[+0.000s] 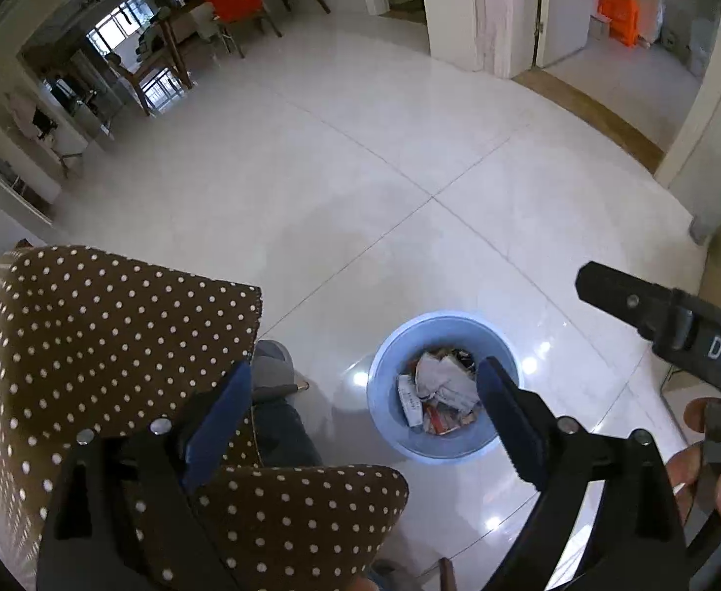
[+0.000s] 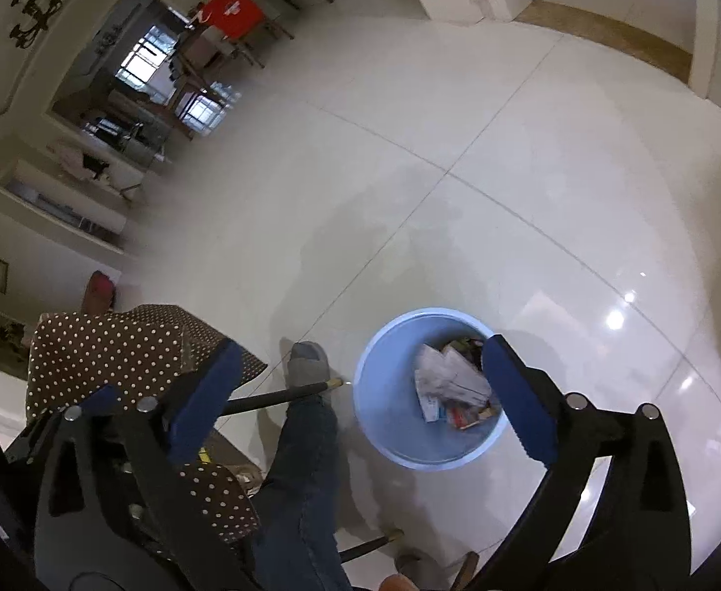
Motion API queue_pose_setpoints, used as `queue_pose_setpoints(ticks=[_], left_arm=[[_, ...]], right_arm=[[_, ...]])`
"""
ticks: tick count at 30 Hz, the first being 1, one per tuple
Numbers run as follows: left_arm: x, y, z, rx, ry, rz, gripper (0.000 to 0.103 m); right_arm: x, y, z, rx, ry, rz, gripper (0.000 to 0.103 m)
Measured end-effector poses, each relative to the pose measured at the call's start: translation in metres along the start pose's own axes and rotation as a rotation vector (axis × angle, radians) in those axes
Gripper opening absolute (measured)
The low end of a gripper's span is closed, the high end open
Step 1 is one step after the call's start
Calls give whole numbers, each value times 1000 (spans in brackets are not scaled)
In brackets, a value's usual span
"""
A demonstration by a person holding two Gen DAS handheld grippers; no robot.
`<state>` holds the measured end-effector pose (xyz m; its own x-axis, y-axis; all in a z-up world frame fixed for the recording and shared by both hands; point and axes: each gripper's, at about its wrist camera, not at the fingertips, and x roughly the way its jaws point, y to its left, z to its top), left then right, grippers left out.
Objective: Collect trash
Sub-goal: 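Carry the newspaper and dark wrapper to the blue bin and release both, then move both open tools back over the table toward the orange bag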
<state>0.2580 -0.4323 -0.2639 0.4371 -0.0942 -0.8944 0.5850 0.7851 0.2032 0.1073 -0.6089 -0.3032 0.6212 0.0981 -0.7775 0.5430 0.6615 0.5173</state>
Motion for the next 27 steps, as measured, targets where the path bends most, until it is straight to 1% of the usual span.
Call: queue_pose_setpoints(ticks=[5,12,16,18,20,21,25,27], left_arm=[[-23,1,-7,-35,-56,-39,91],[-67,14,-16,-89,-141,-93,90],[-103,23,-25,-104,-219,-142,90],[-123,32,-32,-120,-265,-158,90],[-136,42,-39,-138,-296,-165,90],[-143,47,-42,-148,-310,-167,90],[-170,82,-60,-202,-368,-165,91],[-182,102,-70,-230,-393,-157,92]], right_arm=[[-26,2,-11,1,-31,-14,97],[-67,26,-15,-14,-108,-9,97],[-92,50,-14,-44,-151,-1,97],[-103,64,-14,-68,-170,7,97],[-115,83,-18,-95,-186,21,97],[-117,88,-15,-104,-191,30,97],[-132,119,-24,-169,-214,65,97],[-137,143,-31,-216,-220,82,97]])
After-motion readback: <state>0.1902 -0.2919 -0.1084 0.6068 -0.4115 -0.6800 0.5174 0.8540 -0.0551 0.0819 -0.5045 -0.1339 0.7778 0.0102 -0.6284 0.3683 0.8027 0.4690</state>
